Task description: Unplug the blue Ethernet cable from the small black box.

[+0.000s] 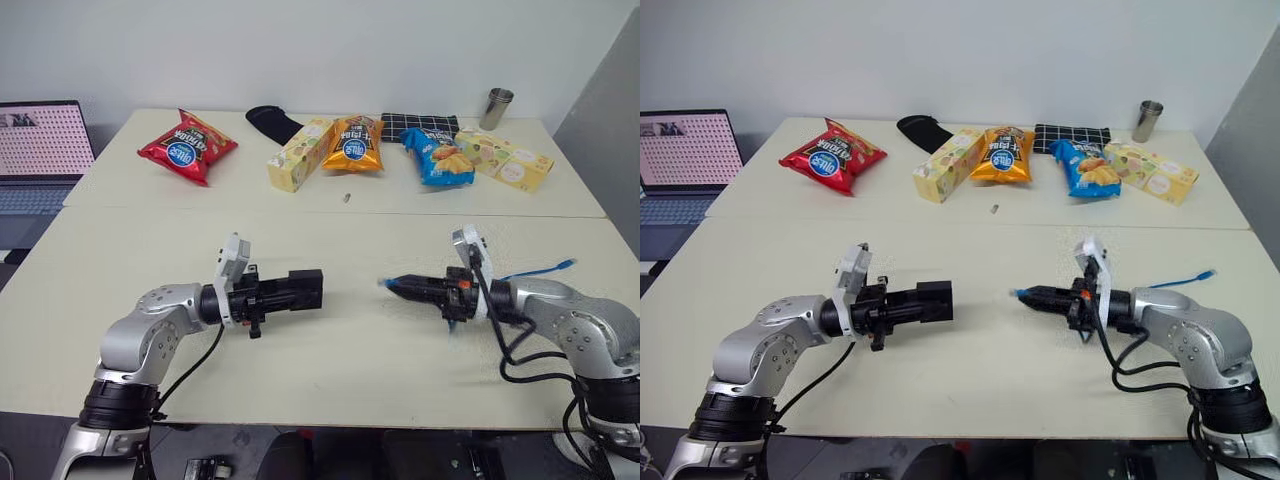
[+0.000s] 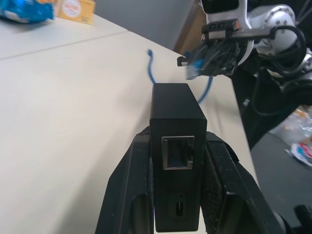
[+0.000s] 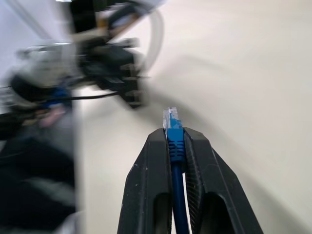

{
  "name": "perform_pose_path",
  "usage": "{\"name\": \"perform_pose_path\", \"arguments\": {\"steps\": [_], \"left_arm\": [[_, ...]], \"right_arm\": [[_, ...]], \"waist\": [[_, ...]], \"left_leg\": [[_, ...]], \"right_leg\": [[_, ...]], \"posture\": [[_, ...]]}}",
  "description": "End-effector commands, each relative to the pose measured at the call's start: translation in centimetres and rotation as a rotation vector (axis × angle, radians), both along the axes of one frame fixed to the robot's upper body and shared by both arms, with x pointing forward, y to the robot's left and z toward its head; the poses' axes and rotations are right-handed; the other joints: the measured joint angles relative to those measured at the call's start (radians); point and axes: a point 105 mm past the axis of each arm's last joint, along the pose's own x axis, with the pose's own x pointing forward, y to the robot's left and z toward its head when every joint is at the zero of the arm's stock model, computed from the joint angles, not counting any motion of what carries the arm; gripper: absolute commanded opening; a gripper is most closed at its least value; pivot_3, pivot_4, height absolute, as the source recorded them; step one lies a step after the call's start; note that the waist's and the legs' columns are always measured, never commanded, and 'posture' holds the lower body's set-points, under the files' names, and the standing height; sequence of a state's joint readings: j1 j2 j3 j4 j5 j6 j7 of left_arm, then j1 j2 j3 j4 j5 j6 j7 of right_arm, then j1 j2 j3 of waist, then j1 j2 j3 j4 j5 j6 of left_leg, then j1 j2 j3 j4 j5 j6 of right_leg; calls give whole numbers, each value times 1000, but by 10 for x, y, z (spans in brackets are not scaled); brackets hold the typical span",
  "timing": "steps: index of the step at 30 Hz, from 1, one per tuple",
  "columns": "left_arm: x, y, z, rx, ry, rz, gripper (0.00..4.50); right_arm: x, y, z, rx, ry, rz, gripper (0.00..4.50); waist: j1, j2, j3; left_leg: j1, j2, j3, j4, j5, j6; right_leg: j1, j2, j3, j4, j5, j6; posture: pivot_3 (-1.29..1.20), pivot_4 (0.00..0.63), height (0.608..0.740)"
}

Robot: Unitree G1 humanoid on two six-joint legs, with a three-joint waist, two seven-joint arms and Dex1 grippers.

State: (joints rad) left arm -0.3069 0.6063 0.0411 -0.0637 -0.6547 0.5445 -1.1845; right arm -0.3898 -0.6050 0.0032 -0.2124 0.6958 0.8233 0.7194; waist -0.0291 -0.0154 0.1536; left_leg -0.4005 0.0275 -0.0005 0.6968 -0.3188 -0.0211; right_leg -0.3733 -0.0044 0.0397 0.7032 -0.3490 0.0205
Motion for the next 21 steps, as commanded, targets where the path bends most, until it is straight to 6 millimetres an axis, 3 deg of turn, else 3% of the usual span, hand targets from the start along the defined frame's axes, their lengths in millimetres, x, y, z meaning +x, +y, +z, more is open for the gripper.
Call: {"name": "perform_pose_path", "arguments": {"steps": [1, 2, 4, 8, 13, 16, 19, 21], "left_arm": [[9, 3, 8, -13, -55, 68, 796], [11, 3, 8, -12, -57, 79, 796], [15, 2, 7, -7, -68, 108, 796], [28, 5, 5, 14, -102, 191, 796], [56, 18, 8, 29, -176, 397, 796], [78, 34, 8, 76, -256, 578, 796], [97, 57, 7, 120, -340, 753, 796], [103, 68, 2, 159, -382, 819, 796]], "right_arm": [[58, -49, -7, -253, -208, -428, 71], [67, -60, -9, -299, -237, -503, 71], [75, -70, -11, -323, -253, -580, 635], [76, -65, -8, -310, -276, -565, 1638], [71, -56, 12, -272, -335, -494, 2811], [57, -38, 23, -263, -368, -329, 3647], [22, -2, 38, -185, -357, -57, 4444], [7, 14, 44, -153, -339, 40, 4444]], "waist": [[1, 0, 0], [1, 0, 0], [2, 0, 0], [-1, 0, 0], [0, 0, 0], [1, 0, 0], [2, 0, 0], [2, 0, 0]], "left_leg": [[0, 0, 0, 0, 0, -1], [0, 0, 0, 0, 1, -1], [-1, 0, 1, 0, 1, -1], [-1, 1, 2, -1, 1, -1], [-1, 0, 2, 0, 1, -1], [-1, 0, 2, 0, 1, -1], [-1, 0, 2, 0, 1, -1], [-1, 1, 2, -1, 1, -1]], "right_leg": [[0, 0, 0, 0, 0, 0], [-1, 0, 0, 0, 0, 0], [-1, 0, 0, 0, 0, 0], [-2, 0, 1, 0, 0, 0], [-2, 0, 1, 1, 0, 0], [-2, 0, 1, 1, 0, 0], [-2, 0, 0, 1, 0, 0], [-2, 0, 0, 1, 0, 0]], "posture": [[0, 150, 740], [0, 150, 740], [0, 150, 740], [0, 150, 740], [0, 150, 740], [0, 150, 740], [0, 150, 740], [0, 150, 740]]}}
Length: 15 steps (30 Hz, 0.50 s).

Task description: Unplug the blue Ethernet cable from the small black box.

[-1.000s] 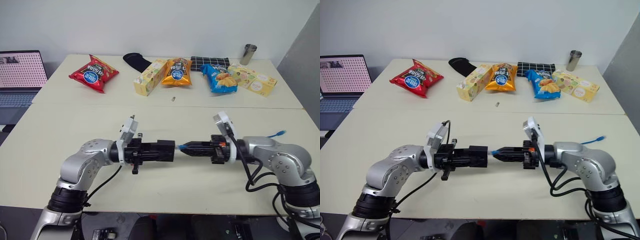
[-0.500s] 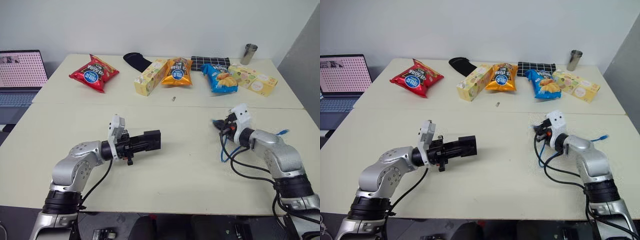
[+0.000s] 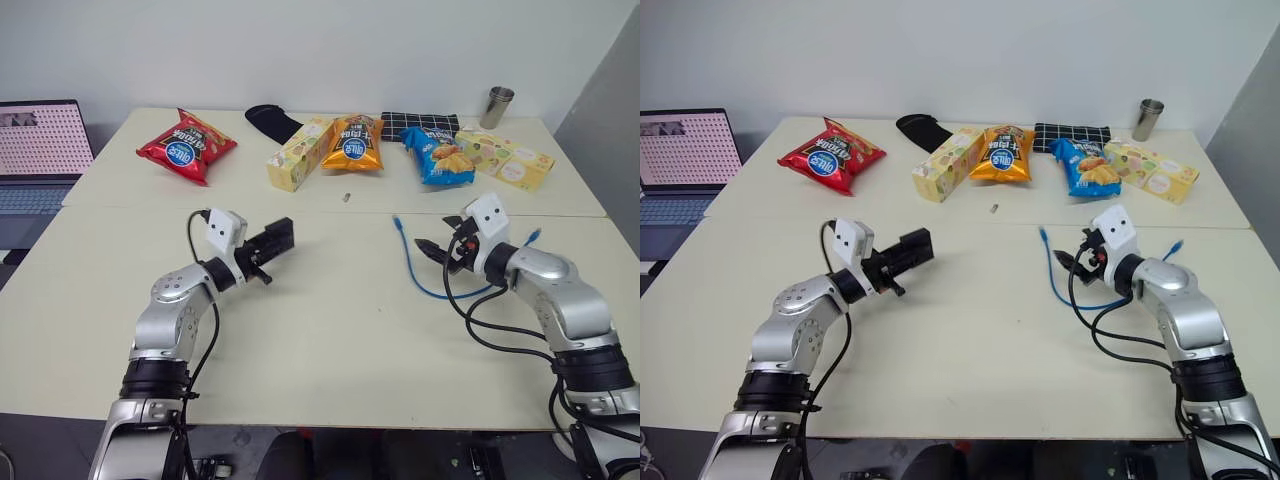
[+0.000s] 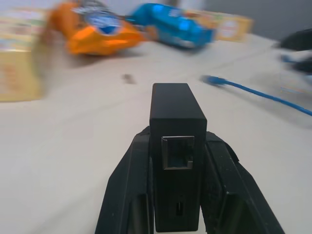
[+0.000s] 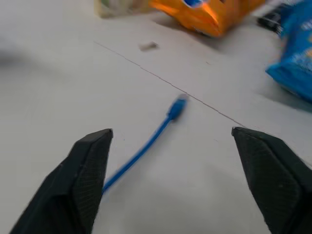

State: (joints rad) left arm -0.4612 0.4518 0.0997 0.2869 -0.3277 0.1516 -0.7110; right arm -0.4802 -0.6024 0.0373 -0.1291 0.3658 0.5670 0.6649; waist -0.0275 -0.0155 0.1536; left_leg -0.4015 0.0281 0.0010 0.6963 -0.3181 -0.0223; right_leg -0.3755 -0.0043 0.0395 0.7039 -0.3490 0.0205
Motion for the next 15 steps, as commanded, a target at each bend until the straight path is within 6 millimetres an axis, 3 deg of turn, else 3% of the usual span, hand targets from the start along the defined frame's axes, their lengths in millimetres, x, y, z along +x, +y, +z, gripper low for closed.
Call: {"name": "perform_pose_path", "arguments": {"steps": [1, 6, 10, 12, 15], "left_arm": [[14, 27, 4, 66, -119, 175, 796], [20, 38, -11, 112, -138, 259, 796], [20, 43, -27, 99, -116, 314, 796], [17, 47, -40, 73, -76, 336, 1501], [13, 49, -45, 50, -55, 337, 2219]], "right_arm": [[-39, 41, 22, 47, 24, 271, 4444], [-64, 62, 22, 39, 66, 412, 4444], [-69, 70, 23, 29, 67, 448, 4444], [-67, 72, 24, 30, 64, 446, 4472], [-67, 73, 24, 29, 62, 444, 4472]], "waist": [[0, 0, 0], [0, 0, 0], [2, -1, 0], [2, -1, 0], [0, -1, 0]], "left_leg": [[0, 0, 0, 0, 0, 0], [0, 0, 0, 0, 0, 0], [0, -1, -1, 1, 0, 0], [0, -1, 0, 1, 0, 0], [0, -1, 0, 1, 0, 0]], "right_leg": [[0, 0, 0, 0, 0, 0], [0, 0, 0, 0, 0, 0], [0, -1, -1, 0, 0, 0], [0, -2, -1, 0, 0, 0], [0, -1, -1, 1, 0, 0]], "posture": [[0, 150, 740], [0, 150, 740], [0, 150, 740], [0, 150, 740], [0, 150, 740]]}}
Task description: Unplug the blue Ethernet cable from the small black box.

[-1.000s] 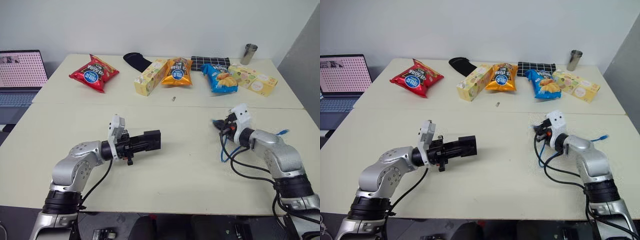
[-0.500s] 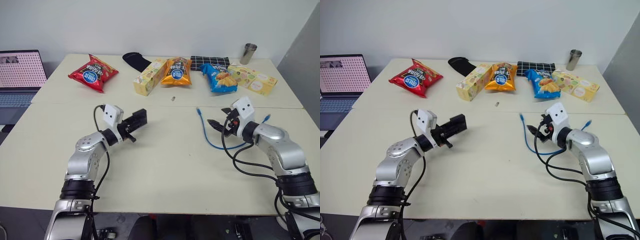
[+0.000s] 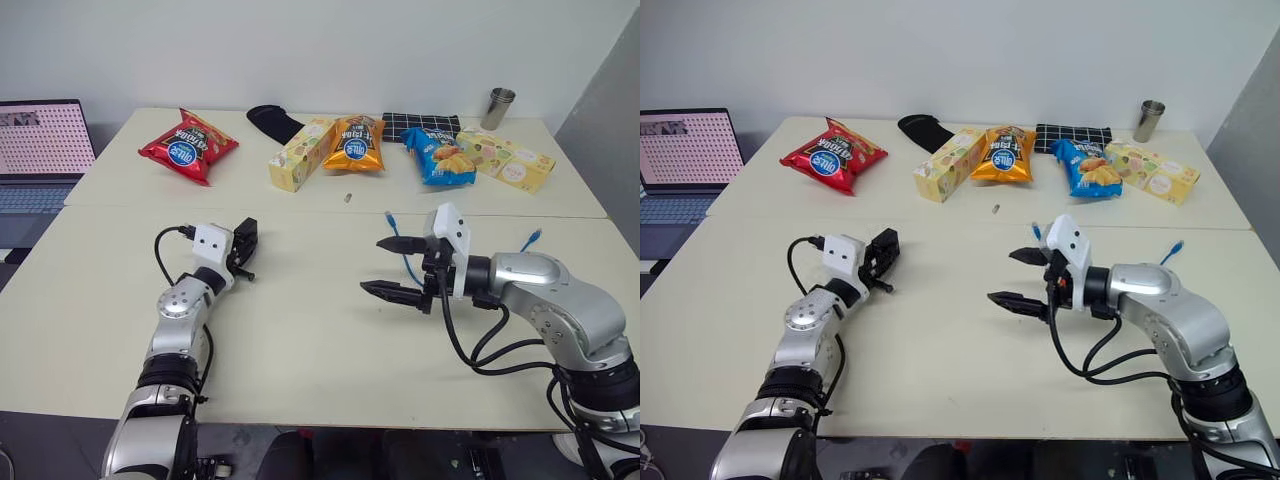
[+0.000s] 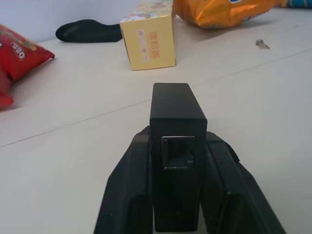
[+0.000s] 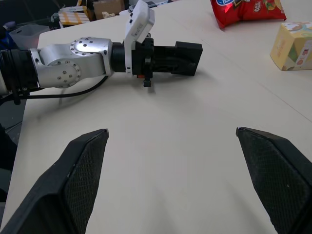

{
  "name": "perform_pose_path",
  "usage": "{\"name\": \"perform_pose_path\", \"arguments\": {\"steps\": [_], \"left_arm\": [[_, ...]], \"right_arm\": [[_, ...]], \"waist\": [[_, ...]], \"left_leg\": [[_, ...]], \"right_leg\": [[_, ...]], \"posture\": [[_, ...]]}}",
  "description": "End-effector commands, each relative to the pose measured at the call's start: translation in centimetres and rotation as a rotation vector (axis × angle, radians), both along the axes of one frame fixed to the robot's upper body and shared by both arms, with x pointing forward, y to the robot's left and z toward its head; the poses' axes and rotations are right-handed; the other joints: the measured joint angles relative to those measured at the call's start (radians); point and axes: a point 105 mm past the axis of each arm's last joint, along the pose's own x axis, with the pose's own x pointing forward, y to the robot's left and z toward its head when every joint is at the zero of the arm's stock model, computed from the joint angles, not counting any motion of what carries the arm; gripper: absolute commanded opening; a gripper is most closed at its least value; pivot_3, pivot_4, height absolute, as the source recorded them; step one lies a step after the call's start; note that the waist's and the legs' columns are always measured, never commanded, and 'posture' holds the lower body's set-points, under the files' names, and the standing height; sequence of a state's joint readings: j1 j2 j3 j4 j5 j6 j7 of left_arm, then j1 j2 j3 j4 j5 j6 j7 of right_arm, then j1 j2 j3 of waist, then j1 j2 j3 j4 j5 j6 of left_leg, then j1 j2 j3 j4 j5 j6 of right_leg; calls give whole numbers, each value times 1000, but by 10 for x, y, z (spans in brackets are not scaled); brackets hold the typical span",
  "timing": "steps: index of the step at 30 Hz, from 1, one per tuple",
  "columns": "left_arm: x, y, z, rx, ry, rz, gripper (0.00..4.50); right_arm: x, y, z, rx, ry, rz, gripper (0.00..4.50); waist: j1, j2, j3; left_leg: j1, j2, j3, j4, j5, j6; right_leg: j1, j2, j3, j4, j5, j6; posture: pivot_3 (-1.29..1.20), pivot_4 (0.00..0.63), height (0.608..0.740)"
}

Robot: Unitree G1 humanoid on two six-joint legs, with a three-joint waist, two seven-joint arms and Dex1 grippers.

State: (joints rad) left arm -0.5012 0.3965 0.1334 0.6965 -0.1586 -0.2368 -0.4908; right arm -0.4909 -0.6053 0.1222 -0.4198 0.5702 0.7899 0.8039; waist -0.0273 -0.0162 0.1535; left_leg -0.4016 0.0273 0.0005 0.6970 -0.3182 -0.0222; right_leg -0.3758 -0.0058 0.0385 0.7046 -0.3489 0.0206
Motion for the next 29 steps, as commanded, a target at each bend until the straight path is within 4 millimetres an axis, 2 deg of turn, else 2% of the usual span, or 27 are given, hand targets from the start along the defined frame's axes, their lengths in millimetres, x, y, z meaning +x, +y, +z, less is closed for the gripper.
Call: {"name": "perform_pose_path", "arguments": {"steps": [1, 7, 10, 15, 22, 29], "left_arm": [[-7, 8, 0, -34, -7, 12, 2475], [-31, 23, -1, -29, 40, 36, 3774], [-48, 24, 15, -15, 56, -4, 3774], [-66, 27, 30, 179, 150, -64, 3774], [-82, 20, 73, 268, 166, -246, 3774], [-90, 18, 92, 287, 209, -353, 3774]], "right_arm": [[-3, 5, 10, 6, -45, 17, 4472], [-4, 6, 5, 12, -30, -2, 4472], [-4, 2, -1, 16, -13, -36, 4472], [-5, -23, -4, 9, 3, -104, 4472], [-3, -70, 8, -36, -8, -199, 4472], [-2, -96, 12, -87, -9, -245, 4472]], "waist": [[0, 0, 0], [-6, 0, 0], [-6, 0, 0], [3, -1, 0], [1, -1, 1], [0, -1, 1]], "left_leg": [[0, 0, 0, 0, 0, 0], [0, 1, 0, -1, 0, 0], [1, 1, 0, -1, 0, 0], [0, 0, -2, -1, 0, 0], [1, -1, -1, -2, 0, 0], [1, 0, -1, -2, -1, 2]], "right_leg": [[0, 0, 0, 0, 0, 0], [-1, 0, 0, 1, 0, 0], [-1, 0, 0, 2, 0, 0], [0, 0, -1, 2, 0, 0], [2, -1, -1, -1, 0, 0], [2, 0, 0, -2, 0, 0]], "posture": [[0, 150, 740], [0, 150, 740], [0, 150, 740], [0, 150, 740], [0, 150, 740], [0, 150, 740]]}}
